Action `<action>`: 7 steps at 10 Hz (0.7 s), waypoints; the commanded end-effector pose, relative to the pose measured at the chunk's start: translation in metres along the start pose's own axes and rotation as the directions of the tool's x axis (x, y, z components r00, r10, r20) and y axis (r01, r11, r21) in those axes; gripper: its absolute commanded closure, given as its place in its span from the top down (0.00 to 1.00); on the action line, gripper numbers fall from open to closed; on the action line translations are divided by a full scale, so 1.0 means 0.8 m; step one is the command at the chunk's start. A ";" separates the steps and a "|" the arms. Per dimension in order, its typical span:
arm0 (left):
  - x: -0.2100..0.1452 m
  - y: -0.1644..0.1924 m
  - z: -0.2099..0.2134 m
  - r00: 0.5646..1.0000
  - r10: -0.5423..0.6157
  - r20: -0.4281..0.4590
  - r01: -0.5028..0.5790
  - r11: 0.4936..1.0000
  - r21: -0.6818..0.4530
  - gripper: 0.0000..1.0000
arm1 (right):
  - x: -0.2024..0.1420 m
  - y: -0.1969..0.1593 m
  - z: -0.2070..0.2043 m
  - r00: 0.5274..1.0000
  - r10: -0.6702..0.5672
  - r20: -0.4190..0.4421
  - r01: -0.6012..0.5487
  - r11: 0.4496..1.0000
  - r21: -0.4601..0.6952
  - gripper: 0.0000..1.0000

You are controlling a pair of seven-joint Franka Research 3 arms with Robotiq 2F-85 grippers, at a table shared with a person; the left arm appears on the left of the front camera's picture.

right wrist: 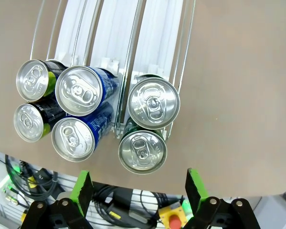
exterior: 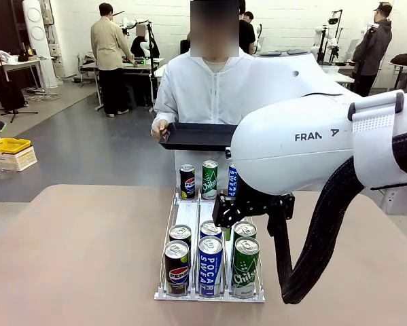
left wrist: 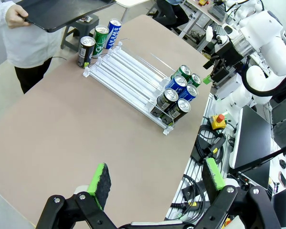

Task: Retrieve and hand over the desired beverage to the person.
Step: Pick up a can of the same type that the person held from the Automatic Can Dispenser.

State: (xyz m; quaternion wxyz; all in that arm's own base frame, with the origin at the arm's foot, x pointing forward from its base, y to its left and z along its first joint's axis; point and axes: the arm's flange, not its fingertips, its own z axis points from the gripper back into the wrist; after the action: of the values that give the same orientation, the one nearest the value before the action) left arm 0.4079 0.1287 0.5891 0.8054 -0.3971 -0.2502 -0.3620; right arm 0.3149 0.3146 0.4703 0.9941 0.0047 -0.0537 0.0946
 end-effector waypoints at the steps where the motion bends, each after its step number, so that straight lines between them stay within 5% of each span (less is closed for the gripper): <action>1: 0.002 -0.001 0.003 1.000 0.002 0.006 -0.002 1.000 -0.009 1.00 | 0.002 0.001 -0.003 1.000 0.014 -0.004 -0.014 1.000 -0.012 1.00; 7: 0.002 -0.001 0.003 1.000 0.002 0.006 -0.002 1.000 -0.009 1.00 | 0.005 0.001 -0.009 0.999 0.021 -0.031 -0.022 1.000 -0.021 1.00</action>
State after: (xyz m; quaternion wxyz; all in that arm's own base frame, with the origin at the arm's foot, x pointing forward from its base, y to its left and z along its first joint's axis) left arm 0.4079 0.1287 0.5891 0.8054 -0.3971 -0.2502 -0.3619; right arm 0.3165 0.3152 0.4636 0.9944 0.0024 -0.0440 0.0961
